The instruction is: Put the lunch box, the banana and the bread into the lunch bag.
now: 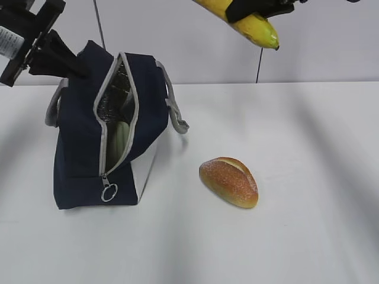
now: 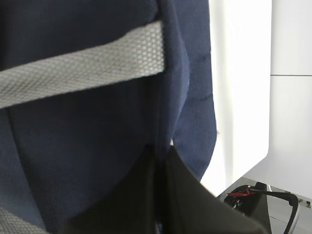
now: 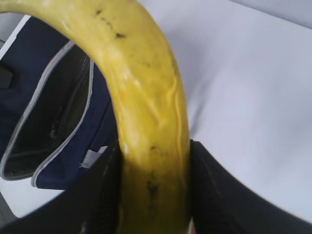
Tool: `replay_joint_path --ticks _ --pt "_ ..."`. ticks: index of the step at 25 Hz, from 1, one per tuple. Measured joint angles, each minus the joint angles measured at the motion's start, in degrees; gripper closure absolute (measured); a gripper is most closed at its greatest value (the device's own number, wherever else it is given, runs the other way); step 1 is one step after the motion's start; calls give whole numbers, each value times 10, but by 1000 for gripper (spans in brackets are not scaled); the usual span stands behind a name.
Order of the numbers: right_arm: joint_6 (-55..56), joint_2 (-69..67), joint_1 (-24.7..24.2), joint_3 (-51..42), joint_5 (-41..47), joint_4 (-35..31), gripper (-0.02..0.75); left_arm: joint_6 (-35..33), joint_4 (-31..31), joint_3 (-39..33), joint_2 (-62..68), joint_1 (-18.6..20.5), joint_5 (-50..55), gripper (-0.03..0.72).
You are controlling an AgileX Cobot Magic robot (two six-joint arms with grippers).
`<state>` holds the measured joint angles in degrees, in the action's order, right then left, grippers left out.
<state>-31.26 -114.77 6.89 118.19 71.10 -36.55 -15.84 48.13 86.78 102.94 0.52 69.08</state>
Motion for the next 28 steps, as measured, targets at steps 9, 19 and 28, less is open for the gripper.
replay_joint_path --ticks 9,19,28 --pt "174 -1 95 -26 1 23 443 0 0 0 0 0 0 691" --pt "382 -51 130 -28 1 11 443 0 0 0 0 0 0 691" --pt "424 -102 163 -29 -51 -60 442 0 -1 0 0 0 -2 691"
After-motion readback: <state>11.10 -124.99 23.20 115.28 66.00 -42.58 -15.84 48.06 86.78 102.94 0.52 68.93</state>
